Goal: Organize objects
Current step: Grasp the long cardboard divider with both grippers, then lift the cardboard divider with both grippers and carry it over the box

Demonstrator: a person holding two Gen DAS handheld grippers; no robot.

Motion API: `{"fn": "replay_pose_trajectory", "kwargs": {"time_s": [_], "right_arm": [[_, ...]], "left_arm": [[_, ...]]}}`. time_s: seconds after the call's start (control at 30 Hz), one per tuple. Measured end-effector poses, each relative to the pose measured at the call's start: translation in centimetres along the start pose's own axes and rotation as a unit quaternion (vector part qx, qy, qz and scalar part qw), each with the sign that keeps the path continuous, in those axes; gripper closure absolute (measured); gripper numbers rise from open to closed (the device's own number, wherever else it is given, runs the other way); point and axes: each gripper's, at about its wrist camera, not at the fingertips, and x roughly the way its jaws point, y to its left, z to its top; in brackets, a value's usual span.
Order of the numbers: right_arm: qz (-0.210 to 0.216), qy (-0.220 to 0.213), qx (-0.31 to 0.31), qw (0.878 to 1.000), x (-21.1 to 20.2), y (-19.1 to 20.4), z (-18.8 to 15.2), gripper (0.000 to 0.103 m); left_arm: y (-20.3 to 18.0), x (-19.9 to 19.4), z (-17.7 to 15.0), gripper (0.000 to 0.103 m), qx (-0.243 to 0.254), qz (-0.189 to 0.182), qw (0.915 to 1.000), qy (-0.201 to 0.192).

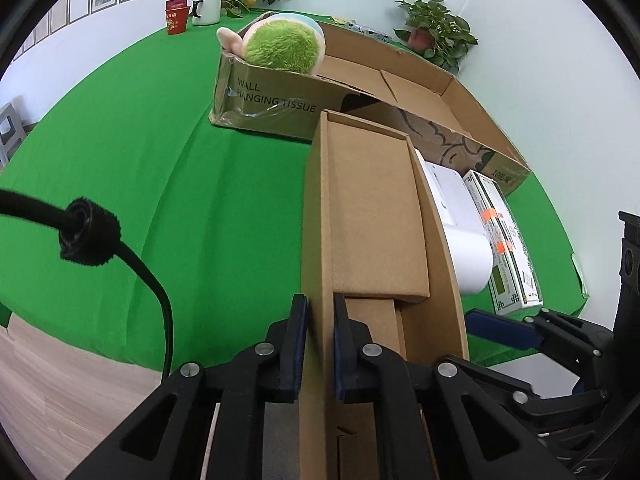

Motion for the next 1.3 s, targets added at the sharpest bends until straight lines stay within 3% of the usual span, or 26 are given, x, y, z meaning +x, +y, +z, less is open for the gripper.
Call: {"fn": "replay_pose_trajectory", "kwargs": {"time_s": [0.07,0.17,0.53,0.73,0.97,1.3], "right_arm": [[-0.007,-0.001,-0.011,1.0,0.1,0.5,-0.3,0.067],[-0.011,0.007,-0.014,1.0,0.8,0.8,-0.2,0.078],[-0.04,-0.033,-0.007,0.999,1.4,2.4,2.9,0.082],[-0.042,-0.007,-0.013,0.999,3.1,2.3,3.8,0.082],[-0.051,-0.008,0.013,0.999,3.3,1.8,3.7,0.085],[-0.07,-0.066,0.002,0.995,1.5,3.1,4.0,0.09]], "left_arm": [[-0.1,0.0,-0.3,0.093,0.0,0.0,1.0,0.002],[-0.5,-0.2,-0.6,0.093,0.005,0.008,1.0,0.004],[1.4,-1.8,0.7,0.091,-0.021,0.04,0.9988,-0.019],[2.7,-0.8,0.3,0.09,-0.042,0.031,0.9986,-0.007],[2.2,-0.6,0.2,0.091,-0.027,0.041,0.9988,-0.009],[1.1,-3.2,1.2,0.093,-0.018,0.046,0.9966,-0.066]]}}
